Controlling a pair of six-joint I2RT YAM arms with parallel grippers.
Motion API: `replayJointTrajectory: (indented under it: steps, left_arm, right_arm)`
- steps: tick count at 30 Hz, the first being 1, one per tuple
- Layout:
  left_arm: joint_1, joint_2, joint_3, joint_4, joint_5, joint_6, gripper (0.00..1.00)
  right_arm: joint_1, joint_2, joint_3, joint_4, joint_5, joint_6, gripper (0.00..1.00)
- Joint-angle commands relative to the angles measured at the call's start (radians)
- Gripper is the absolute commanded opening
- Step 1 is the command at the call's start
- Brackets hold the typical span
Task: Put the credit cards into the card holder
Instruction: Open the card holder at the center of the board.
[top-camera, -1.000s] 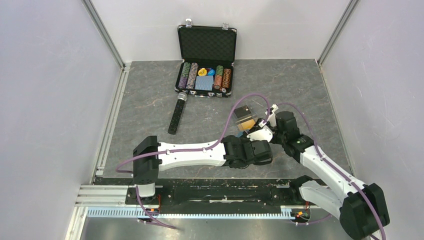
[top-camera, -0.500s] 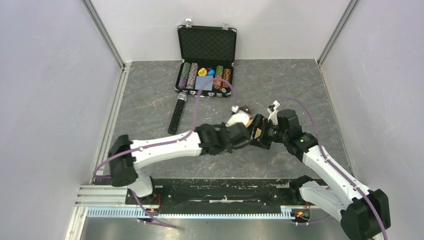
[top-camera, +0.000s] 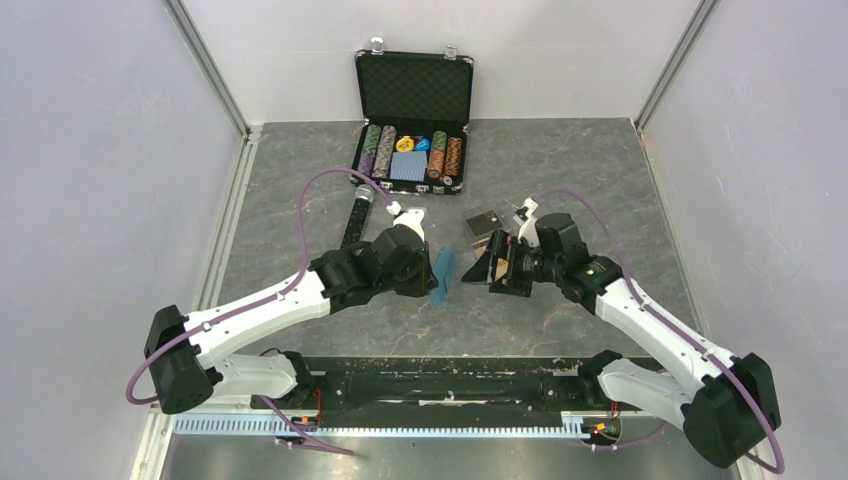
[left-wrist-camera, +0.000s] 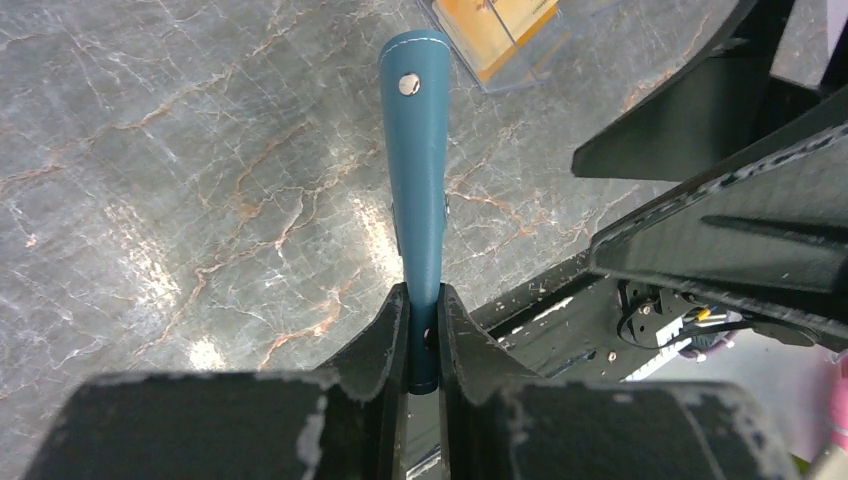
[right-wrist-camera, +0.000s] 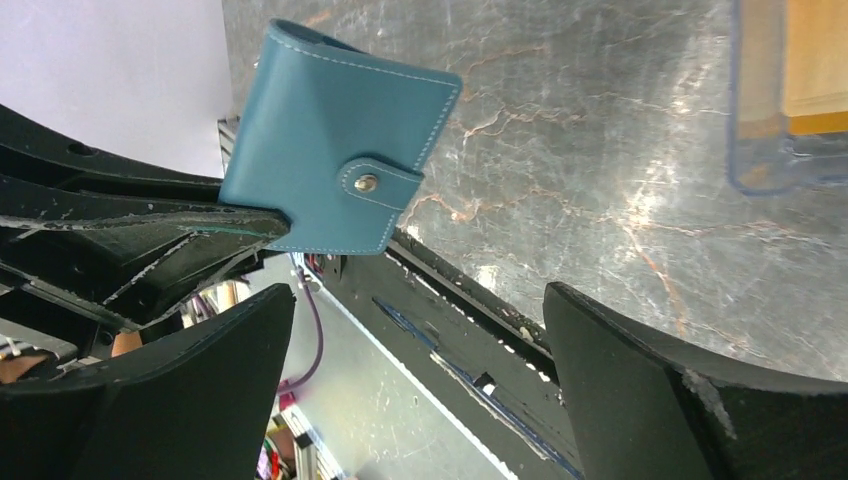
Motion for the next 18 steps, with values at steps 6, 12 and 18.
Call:
replayJointTrajectory:
  steps: [6,12,18]
  left_arm:
    - [-0.001,0.004,-0.003,0.077,0.066,-0.05,0.02]
    - [-0.001,0.02,0.002,0.079,0.094,-0.048,0.02]
    - [-0.002,0.02,-0.017,0.1,0.115,-0.057,0.02]
  right_arm:
    - [0.138,0.157,0.108,0.07,0.098,-0.016,0.98]
    - [0.191,0.273,0.166,0.066,0.132,-0.043,0.94]
    - [0.192,0.296,0.165,0.02,0.23,-0.098,0.83]
